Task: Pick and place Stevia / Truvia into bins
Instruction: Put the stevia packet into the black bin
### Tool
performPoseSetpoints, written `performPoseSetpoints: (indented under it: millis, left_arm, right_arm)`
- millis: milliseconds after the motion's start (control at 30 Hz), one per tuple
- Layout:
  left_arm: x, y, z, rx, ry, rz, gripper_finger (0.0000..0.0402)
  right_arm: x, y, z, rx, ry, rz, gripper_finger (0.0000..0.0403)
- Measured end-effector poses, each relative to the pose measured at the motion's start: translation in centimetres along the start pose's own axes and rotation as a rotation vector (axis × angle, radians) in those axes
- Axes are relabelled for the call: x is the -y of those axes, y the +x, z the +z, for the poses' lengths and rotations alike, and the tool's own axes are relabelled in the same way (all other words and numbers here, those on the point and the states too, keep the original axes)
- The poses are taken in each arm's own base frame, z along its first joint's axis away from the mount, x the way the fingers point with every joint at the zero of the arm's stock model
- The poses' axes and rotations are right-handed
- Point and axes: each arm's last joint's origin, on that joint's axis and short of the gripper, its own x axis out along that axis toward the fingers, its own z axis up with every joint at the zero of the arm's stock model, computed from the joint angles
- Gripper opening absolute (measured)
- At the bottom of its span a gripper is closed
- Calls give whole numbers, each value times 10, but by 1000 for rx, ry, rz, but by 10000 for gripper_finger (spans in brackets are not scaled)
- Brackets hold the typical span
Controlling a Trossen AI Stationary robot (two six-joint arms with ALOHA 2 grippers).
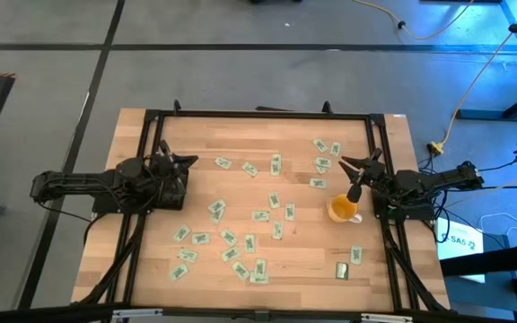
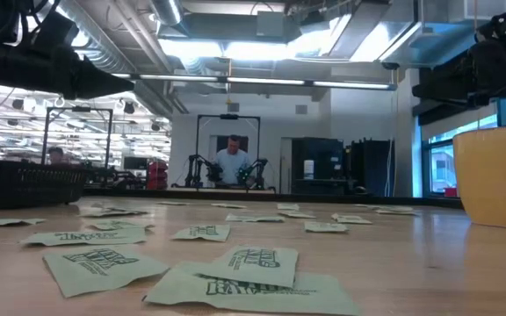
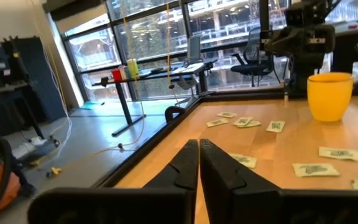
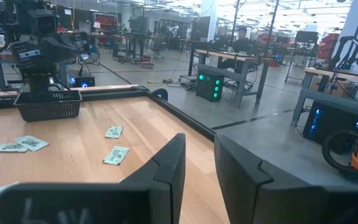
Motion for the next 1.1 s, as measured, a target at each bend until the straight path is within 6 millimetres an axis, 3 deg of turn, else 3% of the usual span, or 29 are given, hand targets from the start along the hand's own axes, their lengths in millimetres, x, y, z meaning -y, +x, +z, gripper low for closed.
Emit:
performPoseSetpoints:
  millis: [433, 733, 967, 1100]
  left_arm:
    - [1, 0, 0, 4, 27, -21, 117]
    - [0, 0, 2, 20, 15, -23, 119]
    - [1, 0, 17, 101, -77, -135, 120]
    - [1, 4, 26, 62, -93, -146, 117]
  right_arm:
    - [0, 0, 0, 0, -1, 0, 90]
    - [0, 0, 0, 0, -3, 0, 90]
    - [0, 0, 0, 0, -5, -1, 90]
    - [0, 0, 0, 0, -5, 0, 90]
